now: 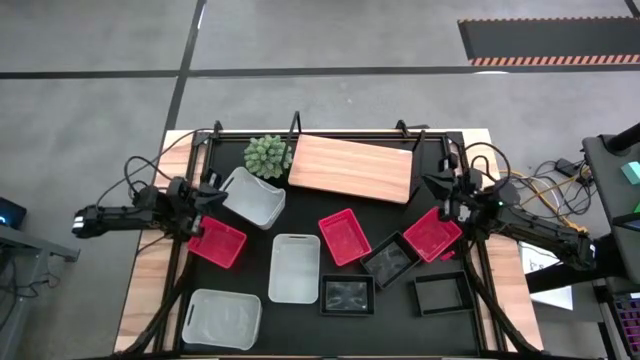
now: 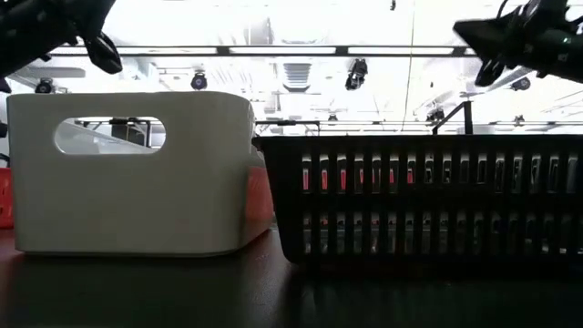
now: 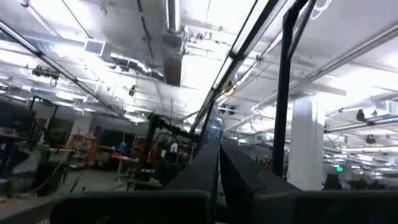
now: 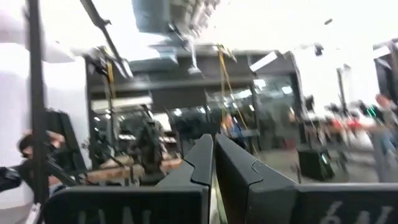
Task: Stack baskets on shelf by color
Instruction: Put the middle red basket on the shelf
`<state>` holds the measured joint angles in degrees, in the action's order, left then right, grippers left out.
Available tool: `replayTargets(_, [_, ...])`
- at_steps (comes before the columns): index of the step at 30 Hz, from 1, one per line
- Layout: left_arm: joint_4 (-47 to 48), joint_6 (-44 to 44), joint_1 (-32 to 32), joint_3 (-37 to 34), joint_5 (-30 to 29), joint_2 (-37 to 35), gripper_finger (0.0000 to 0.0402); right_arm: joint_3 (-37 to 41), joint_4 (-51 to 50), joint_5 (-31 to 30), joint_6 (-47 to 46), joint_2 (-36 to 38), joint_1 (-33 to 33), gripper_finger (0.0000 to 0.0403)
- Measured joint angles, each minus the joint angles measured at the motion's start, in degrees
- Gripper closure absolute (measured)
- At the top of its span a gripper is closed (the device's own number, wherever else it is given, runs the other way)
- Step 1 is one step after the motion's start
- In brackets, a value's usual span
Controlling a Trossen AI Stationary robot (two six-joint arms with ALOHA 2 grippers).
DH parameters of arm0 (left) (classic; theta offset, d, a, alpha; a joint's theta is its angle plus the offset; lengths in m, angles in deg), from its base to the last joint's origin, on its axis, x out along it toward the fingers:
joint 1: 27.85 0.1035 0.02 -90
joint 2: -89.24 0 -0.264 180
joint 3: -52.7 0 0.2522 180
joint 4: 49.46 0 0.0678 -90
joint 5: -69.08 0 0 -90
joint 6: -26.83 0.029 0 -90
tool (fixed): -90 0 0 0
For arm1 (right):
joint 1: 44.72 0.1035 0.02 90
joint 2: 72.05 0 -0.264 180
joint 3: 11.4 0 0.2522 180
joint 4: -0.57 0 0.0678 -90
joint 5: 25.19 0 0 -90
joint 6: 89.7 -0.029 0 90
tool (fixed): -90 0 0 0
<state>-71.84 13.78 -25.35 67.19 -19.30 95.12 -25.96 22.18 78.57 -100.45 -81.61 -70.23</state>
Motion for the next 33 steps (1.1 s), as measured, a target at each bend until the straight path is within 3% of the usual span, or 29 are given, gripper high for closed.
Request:
replayTargets(7, [-1.73, -0.8, 0.0, 6.04, -1.9, 10.79, 0.0402, -0.02, 6.78, 1.75, 3.79, 0.02, 0.0, 0.0392])
replayTargets(18, [-2.17, -8.29, -0.99, 22.05, -2.29, 34.61, 0.0402, -4.33, 6.66, 5.09, 7.09, 0.04, 0.0, 0.0392])
replayTargets(25, [-2.12, -9.02, -5.54, 32.81, -3.51, 50.5, 0.0402, -5.16, 6.49, 11.57, 7.51, 0.13, 0.0, 0.0392])
replayTargets(33, [1.53, -9.24, -10.9, 43.67, -6.27, 63.78, 0.0402, -5.16, 6.26, 12.26, 6.72, 0.13, 0.0, 0.0392])
